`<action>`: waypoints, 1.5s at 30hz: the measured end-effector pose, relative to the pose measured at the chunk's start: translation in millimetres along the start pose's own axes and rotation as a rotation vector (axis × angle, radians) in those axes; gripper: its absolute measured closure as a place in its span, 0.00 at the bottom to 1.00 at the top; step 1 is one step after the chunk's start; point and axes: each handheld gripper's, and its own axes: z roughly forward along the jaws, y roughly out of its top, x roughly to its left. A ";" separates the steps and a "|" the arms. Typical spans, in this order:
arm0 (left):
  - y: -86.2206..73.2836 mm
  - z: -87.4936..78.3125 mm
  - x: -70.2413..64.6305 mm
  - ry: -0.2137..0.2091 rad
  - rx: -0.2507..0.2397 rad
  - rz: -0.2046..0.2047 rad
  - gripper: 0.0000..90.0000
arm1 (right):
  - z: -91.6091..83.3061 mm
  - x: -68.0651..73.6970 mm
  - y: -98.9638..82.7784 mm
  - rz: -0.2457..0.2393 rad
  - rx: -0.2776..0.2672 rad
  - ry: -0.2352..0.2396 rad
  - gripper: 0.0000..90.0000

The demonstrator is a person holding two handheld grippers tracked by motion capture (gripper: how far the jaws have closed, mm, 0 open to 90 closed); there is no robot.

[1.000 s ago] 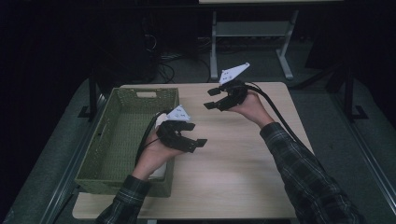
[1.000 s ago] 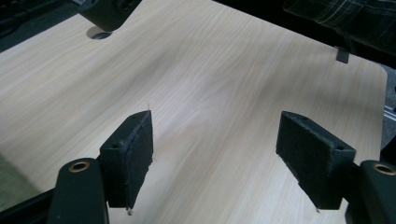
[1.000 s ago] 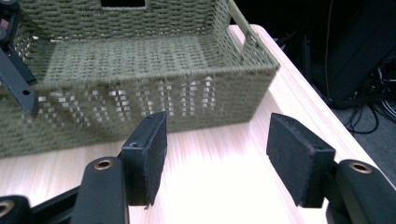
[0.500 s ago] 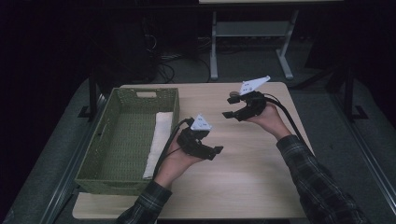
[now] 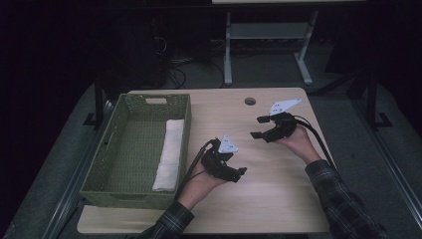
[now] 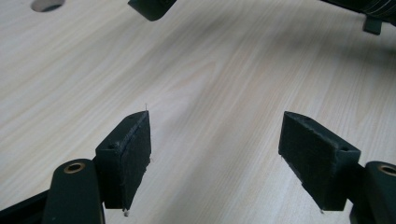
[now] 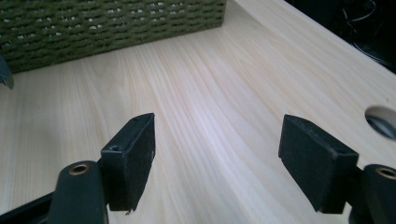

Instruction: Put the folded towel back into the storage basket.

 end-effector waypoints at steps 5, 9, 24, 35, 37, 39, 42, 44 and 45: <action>-8.9 15.4 -3.6 -0.016 0.019 0.006 0.27 | -2.6 0.8 -18.4 0.013 0.001 -0.022 0.28; -16.6 24.7 -4.5 -0.022 0.025 0.007 0.25 | -3.5 2.5 -33.0 0.040 0.019 -0.040 0.26; -41.3 43.3 -3.4 0.003 0.050 0.024 0.18 | -8.8 17.4 -80.3 0.127 0.090 -0.121 0.17; -51.7 55.6 -6.5 -0.003 0.058 0.018 0.16 | -20.0 21.2 -104.9 0.168 0.131 -0.180 0.15; -53.6 56.2 -6.1 -0.006 0.042 0.019 0.15 | -21.6 20.8 -106.8 0.182 0.127 -0.182 0.15; -55.2 56.6 -6.0 -0.005 0.028 0.019 0.14 | -22.0 21.0 -106.9 0.181 0.129 -0.184 0.15; -55.1 56.6 -6.1 -0.005 0.028 0.020 0.14 | -21.9 20.7 -106.9 0.186 0.129 -0.186 0.15; -55.1 56.7 -6.2 -0.005 0.027 0.020 0.14 | -21.9 20.7 -106.9 0.187 0.129 -0.186 0.15; -55.2 56.7 -6.2 -0.004 0.027 0.020 0.14 | -21.9 20.6 -106.9 0.187 0.129 -0.186 0.15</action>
